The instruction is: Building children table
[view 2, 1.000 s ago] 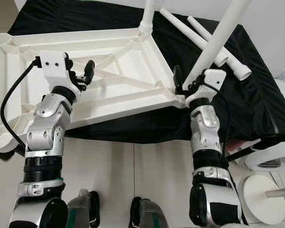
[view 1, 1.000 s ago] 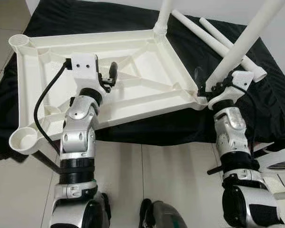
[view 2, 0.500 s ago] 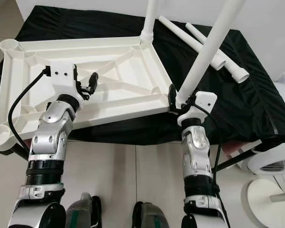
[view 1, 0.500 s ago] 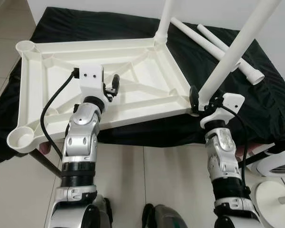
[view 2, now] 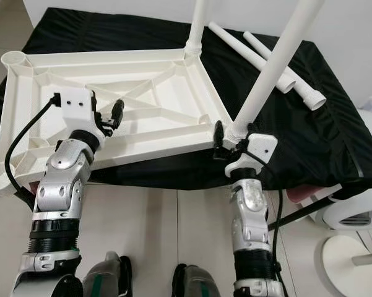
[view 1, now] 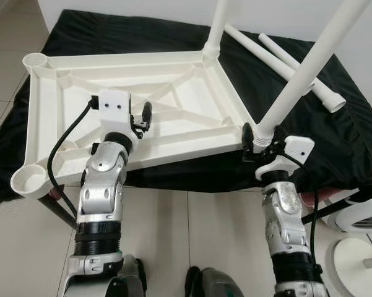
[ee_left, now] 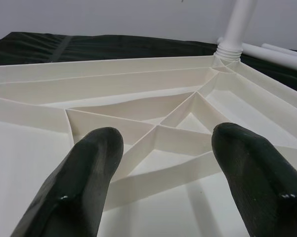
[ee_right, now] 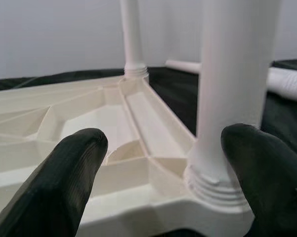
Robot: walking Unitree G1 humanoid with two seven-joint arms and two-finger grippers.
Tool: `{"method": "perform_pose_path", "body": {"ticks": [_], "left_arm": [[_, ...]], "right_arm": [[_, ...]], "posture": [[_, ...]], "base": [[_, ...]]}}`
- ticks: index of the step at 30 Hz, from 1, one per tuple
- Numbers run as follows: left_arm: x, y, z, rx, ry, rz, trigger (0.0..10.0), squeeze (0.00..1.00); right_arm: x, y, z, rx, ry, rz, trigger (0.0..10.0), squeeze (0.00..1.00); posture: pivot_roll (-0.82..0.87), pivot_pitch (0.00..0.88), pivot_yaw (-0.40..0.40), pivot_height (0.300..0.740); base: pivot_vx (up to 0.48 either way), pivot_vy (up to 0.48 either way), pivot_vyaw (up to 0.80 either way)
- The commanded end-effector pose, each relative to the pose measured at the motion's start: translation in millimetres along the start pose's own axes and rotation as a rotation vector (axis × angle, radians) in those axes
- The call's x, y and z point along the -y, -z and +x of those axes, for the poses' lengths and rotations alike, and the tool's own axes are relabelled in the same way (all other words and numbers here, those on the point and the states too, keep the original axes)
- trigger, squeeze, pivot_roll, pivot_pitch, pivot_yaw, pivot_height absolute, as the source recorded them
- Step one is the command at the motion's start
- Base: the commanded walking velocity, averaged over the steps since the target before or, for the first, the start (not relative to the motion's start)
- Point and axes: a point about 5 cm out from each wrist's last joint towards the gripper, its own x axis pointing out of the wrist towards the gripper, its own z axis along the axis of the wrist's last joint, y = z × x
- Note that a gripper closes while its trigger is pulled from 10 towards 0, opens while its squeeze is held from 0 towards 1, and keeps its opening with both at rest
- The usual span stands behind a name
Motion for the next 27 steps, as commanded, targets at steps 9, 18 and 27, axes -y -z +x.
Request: {"method": "perform_pose_path", "body": {"ticks": [9, 18, 27], "left_arm": [[0.8, 4, -12.0, -0.008, -0.046, 0.047, 10.0, 0.00], [-1.7, 4, -17.8, -0.011, -0.086, 0.050, 10.0, 0.00], [-1.4, 3, -20.7, -0.013, -0.102, 0.042, 10.0, 0.00]], "right_arm": [[9.6, 11, -7.3, -0.078, 0.113, -0.028, 2.0, 0.00], [10.9, 21, -9.3, -0.158, 0.182, -0.002, 10.0, 0.00], [15.0, 29, -19.4, -0.238, 0.295, -0.001, 10.0, 0.00]], "posture": [[0.10, 0.066, -0.113, 0.740], [0.11, 0.075, -0.121, 0.740], [0.12, 0.084, -0.122, 0.740]], "base": [[0.000, 0.000, 0.00], [0.000, 0.000, 0.00], [0.000, 0.000, 0.00]]}}
